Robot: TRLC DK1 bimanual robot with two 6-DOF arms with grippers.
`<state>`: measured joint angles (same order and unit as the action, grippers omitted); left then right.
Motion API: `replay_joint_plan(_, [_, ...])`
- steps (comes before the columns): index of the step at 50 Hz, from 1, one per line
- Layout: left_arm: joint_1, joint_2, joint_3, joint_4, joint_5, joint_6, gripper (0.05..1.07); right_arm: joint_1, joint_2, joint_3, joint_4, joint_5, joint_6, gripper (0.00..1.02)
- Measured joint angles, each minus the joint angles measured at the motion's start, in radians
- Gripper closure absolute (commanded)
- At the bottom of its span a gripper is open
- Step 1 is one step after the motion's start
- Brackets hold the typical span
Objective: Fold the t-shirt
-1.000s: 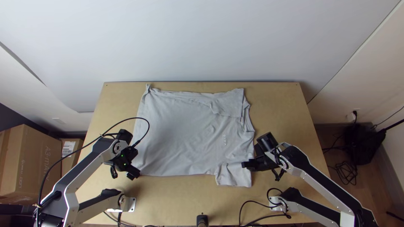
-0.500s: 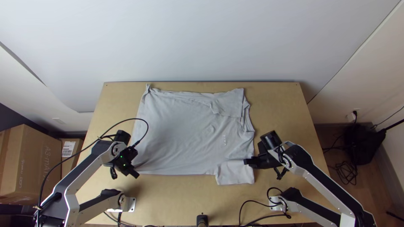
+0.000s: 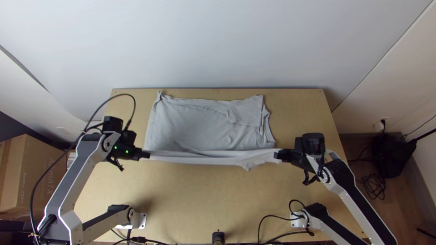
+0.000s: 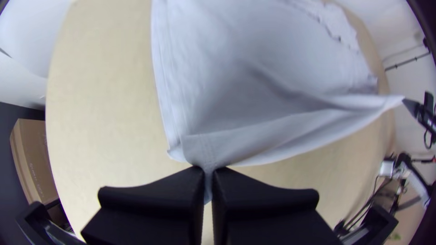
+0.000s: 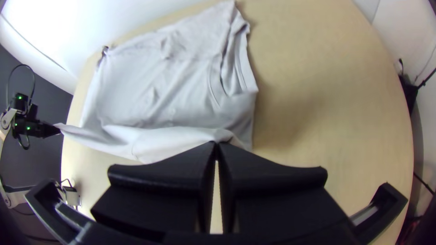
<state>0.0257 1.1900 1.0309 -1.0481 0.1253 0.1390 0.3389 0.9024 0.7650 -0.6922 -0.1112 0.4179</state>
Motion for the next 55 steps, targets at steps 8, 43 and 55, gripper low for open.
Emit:
replay_joint_plan(8, [-0.009,0.0,0.158,0.044,0.006,-0.117,1.04,-0.026,0.047,0.118,0.09,0.005,-0.008,0.99])
replay_joint_plan(43, [0.055,0.253,0.732,0.27,-0.085,-0.174,1.04,-0.16,0.64,0.977,0.174,0.105,-0.182,0.99])
replay_joint_plan(55, [0.085,0.328,0.952,0.326,-0.084,-0.212,1.05,-0.17,0.841,1.397,0.174,0.153,-0.208,0.99])
